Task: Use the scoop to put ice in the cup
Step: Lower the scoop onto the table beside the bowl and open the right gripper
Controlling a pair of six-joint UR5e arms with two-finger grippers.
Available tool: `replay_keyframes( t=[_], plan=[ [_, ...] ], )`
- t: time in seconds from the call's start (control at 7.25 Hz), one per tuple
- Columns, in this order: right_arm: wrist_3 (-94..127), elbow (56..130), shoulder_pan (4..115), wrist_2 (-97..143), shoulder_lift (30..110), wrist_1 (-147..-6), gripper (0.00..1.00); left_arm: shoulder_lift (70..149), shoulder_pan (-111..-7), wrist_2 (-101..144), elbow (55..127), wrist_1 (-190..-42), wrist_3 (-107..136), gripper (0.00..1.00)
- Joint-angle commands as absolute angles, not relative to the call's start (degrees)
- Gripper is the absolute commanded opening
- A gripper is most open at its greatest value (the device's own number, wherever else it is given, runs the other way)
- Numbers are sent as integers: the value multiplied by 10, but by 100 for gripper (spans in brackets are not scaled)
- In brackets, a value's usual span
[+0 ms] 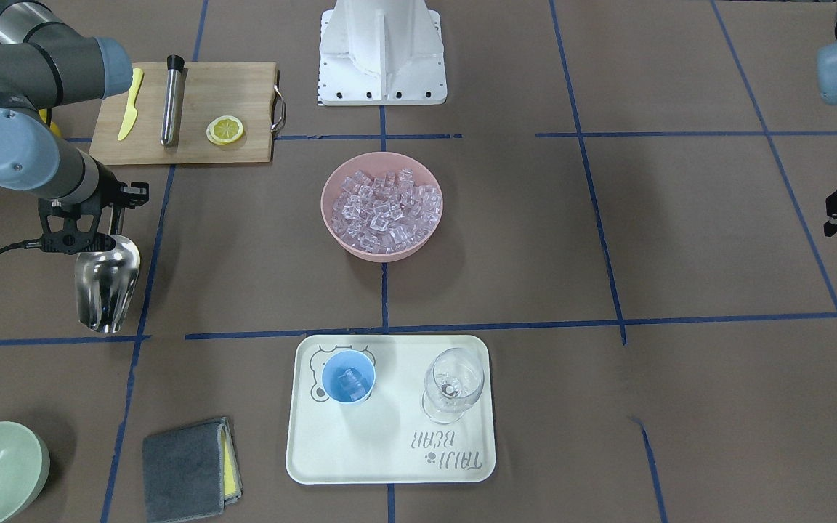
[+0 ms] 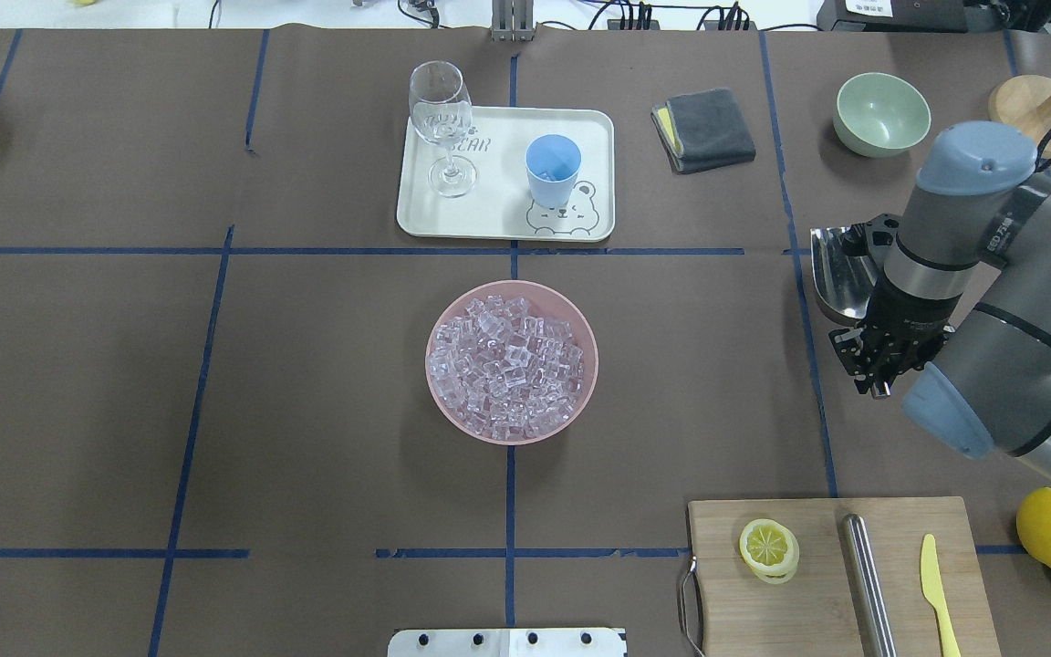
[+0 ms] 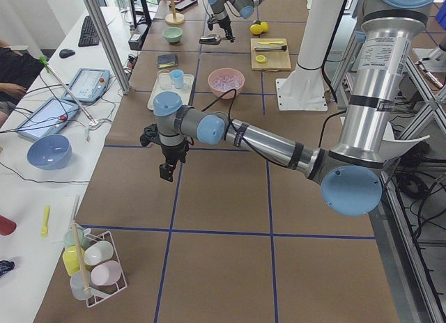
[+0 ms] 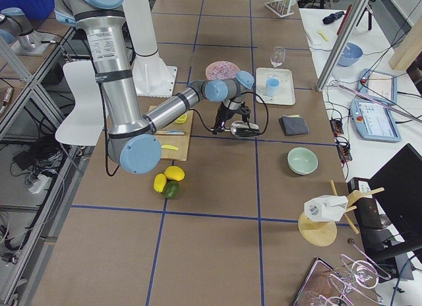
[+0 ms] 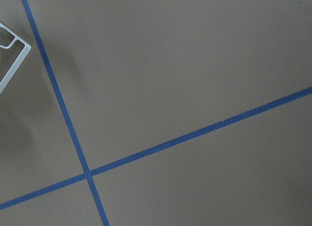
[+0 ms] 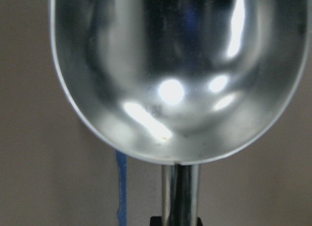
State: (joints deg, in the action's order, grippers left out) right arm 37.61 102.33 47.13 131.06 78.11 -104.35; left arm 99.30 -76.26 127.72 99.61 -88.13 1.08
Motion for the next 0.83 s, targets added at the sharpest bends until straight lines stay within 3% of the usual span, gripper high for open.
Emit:
replay_keyframes(
  t=[0.0, 0.14, 0.28, 0.41, 0.69],
  plan=[
    [391, 996, 467, 1315, 791, -983, 0, 997, -763, 1277, 996, -879, 11, 100],
    [393, 998, 468, 1317, 794, -982, 5, 997, -763, 1277, 996, -879, 12, 100],
    [393, 1001, 467, 1317, 795, -983, 26, 998, -762, 1277, 995, -879, 13, 100],
    [393, 1003, 467, 1317, 797, -983, 32, 999, -762, 1277, 995, -878, 13, 100],
    [393, 1026, 467, 1320, 808, -985, 100, 999, -761, 1277, 995, -879, 14, 100]
  ],
)
